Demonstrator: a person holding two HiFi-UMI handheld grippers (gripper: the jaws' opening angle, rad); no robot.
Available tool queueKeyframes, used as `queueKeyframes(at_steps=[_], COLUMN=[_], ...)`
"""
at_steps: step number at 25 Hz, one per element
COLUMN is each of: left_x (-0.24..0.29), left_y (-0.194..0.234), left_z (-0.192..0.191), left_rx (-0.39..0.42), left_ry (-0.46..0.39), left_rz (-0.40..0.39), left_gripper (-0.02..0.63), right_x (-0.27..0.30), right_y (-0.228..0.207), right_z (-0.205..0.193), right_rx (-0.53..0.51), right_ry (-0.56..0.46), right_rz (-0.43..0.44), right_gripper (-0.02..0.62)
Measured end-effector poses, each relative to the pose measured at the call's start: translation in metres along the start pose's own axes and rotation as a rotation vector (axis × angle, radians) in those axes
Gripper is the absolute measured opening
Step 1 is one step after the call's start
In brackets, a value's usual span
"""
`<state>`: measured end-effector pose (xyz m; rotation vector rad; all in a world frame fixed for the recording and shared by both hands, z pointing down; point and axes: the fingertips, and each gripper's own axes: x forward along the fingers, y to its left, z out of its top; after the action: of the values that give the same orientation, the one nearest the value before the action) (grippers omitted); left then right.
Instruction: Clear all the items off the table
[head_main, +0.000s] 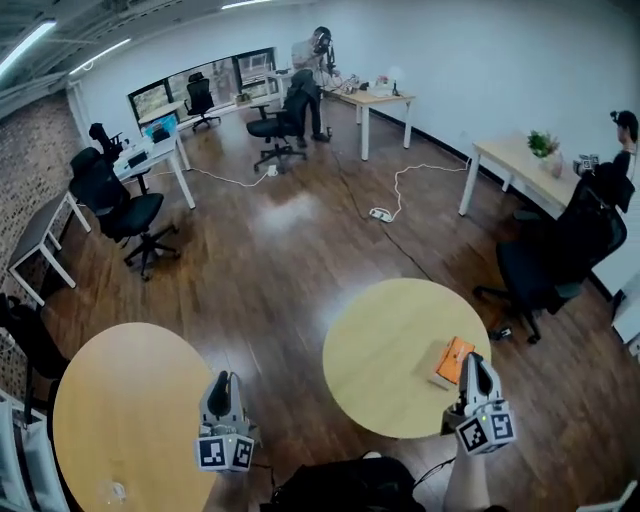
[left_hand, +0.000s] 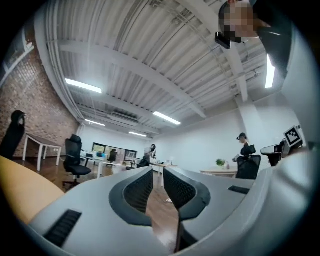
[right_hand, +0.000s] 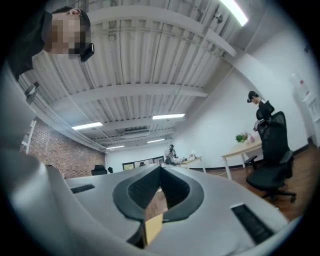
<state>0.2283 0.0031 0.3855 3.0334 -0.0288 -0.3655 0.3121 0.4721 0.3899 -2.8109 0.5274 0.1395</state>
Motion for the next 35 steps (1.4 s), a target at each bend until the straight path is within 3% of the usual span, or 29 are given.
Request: queueKeyframes(at_steps=[4, 9, 13, 17, 21, 28, 35], left_x=[0.044, 0.077, 0.098, 0.109, 0.128, 0.148, 0.159], left_y=[-0.076, -0.148, -0.206, -0.236, -0.226, -0.216, -0.187], left_z=[-0.03, -0.077, -0.081, -0.079, -0.085, -0.089, -0.094], left_rx=[-0.01, -0.073, -0.13, -0.159, -0.165, -0.145, -0.144], left_ry=[0.026, 0.095, 0.117, 0.146, 0.159, 0.143, 0.131], left_rz=[-0.163, -0.333, -0.514, -0.645, -0.663, -0.666, -0.597], left_gripper=[0.053, 0.018, 0.003, 0.003, 0.003, 0.003, 0.003], right_x=[-0.041, -0.101, -0.143, -0.15, -0.141, -0.14, -0.11], right_y=[-0.064, -0.112, -0.13, -0.125, -0.104, -0.101, -0.096], right_z=[0.018, 0.051, 0.049, 0.043, 0.045, 0.039, 0.006], right_rx=[-0.033, -0.093, -0.062, -0.062, -0.077, -0.072, -0.077], right_ry=[-0.029, -0.049, -0.078, -0.063, -0.051, -0.041, 0.112], right_rz=[-0.104, -0.258, -0.383, -0.41, -0.394, -0.454, -0.455], right_gripper=[0.005, 0.005, 0.005, 0.004, 0.005, 0.005, 0.005])
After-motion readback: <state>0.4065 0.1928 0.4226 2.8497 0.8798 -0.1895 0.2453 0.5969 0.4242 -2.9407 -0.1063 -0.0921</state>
